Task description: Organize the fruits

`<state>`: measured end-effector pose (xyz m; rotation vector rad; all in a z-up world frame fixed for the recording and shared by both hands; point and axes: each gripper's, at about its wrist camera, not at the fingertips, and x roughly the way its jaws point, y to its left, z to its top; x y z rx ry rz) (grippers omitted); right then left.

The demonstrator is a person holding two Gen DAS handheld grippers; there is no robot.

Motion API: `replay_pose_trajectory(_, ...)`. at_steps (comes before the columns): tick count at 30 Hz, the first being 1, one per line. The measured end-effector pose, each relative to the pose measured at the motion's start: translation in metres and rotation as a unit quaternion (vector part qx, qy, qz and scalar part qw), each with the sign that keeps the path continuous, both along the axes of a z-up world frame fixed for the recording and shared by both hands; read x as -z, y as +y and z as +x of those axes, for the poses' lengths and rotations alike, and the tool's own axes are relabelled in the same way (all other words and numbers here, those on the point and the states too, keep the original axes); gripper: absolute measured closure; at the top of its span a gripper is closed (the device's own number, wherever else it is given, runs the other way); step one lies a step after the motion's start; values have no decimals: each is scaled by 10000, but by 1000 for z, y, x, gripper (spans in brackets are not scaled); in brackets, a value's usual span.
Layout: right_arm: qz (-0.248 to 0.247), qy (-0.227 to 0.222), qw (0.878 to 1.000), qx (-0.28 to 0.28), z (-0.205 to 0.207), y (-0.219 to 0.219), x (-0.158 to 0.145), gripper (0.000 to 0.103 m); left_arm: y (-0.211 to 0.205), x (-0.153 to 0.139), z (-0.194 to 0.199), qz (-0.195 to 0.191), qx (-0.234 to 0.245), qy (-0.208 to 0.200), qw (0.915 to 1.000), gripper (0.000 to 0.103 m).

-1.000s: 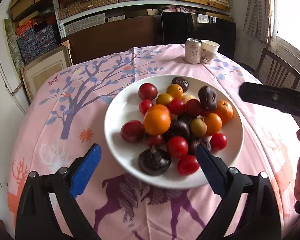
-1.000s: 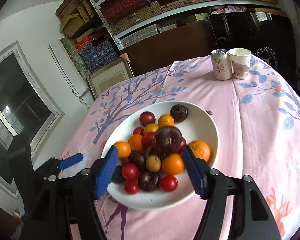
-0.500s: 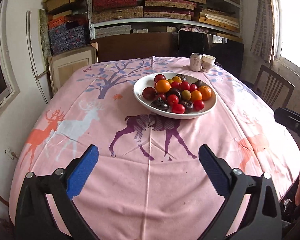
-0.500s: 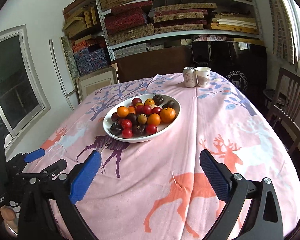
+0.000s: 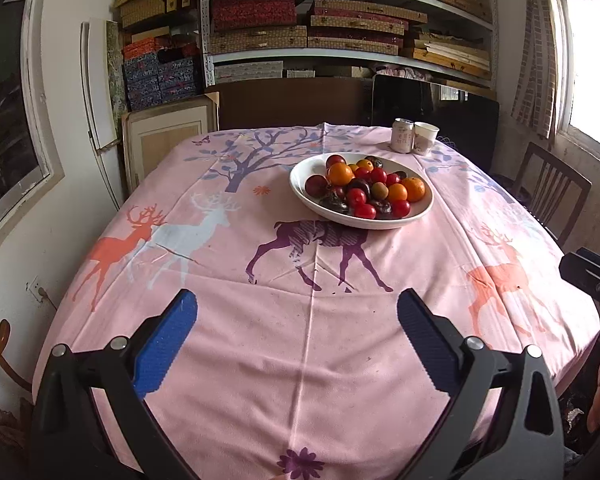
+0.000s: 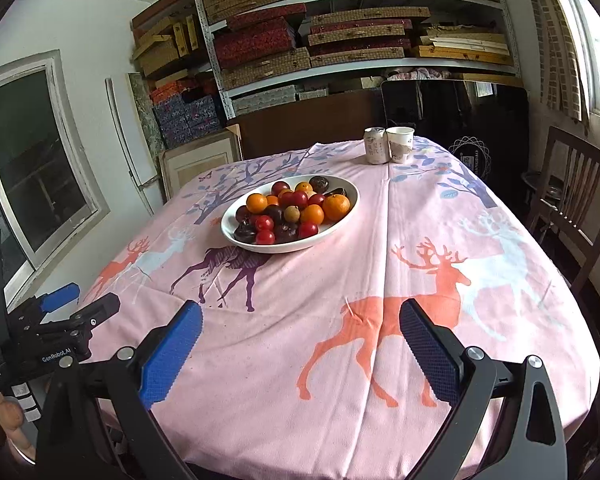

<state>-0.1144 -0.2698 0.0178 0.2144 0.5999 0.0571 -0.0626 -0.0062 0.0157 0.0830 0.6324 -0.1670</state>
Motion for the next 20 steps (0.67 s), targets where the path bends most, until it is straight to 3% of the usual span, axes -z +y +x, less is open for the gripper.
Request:
replay_pose_trajectory(10,-206,-215,9996,14,-11,9,-10,3,7,-7,-2,-96,-54,-104,9999,5)
replay_pose_trajectory(20,-101,-181,9998,-64,-12,11,-10,3,13,-8,2,-20,-259,-126,9996,5)
